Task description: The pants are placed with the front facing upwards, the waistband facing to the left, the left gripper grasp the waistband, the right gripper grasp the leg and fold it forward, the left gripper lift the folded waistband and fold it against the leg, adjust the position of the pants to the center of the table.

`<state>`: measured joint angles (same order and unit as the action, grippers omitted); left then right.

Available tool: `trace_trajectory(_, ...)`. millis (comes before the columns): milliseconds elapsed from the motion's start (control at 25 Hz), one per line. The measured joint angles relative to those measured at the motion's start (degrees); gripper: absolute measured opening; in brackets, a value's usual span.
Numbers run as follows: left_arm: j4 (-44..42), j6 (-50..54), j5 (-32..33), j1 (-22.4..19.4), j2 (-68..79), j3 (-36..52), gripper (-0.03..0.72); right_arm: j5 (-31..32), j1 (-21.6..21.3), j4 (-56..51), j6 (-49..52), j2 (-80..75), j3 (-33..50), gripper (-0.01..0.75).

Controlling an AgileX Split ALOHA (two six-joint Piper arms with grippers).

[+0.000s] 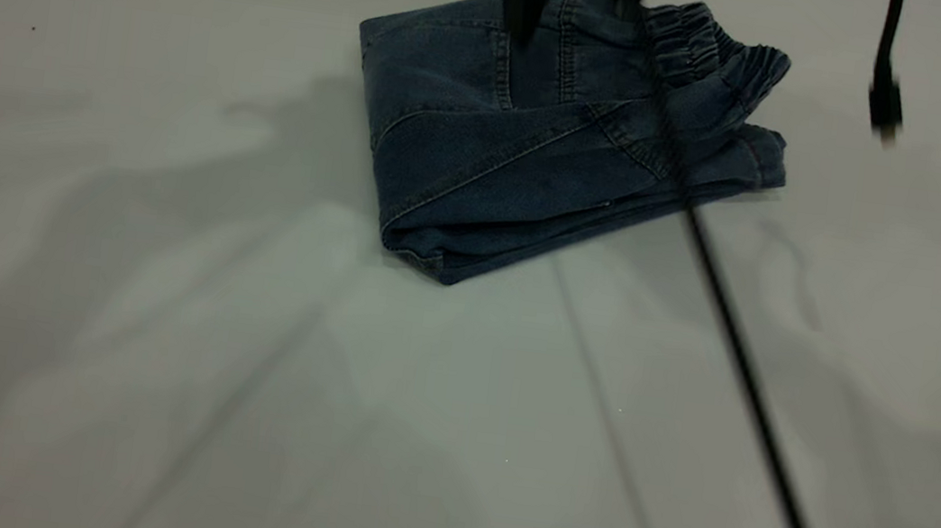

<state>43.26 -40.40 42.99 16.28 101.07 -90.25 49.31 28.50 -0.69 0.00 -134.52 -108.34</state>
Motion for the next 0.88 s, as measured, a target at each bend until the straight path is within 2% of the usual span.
trace_trajectory(200,-0.04,0.13,3.42,0.0,0.0,0.0,0.57,-0.14,0.02,2.66,5.67,-6.67,0.0,0.552)
trace_trajectory(440,-0.11,0.18,6.32,0.0,0.0,0.0,0.57,3.47,0.02,0.69,9.76,-8.69,-0.77,0.505)
trace_trajectory(640,-0.26,0.18,7.33,0.0,0.0,0.0,0.57,9.45,-0.03,-12.96,10.82,-8.76,-0.85,0.486)
trace_trajectory(760,-0.27,0.18,7.66,0.0,0.0,0.0,0.57,10.14,-0.03,-22.96,10.11,-9.19,-0.85,0.482)
trace_trajectory(880,-0.32,-0.11,8.02,0.0,0.0,0.0,0.57,10.09,0.02,-27.16,8.0,-9.42,-0.85,0.479)
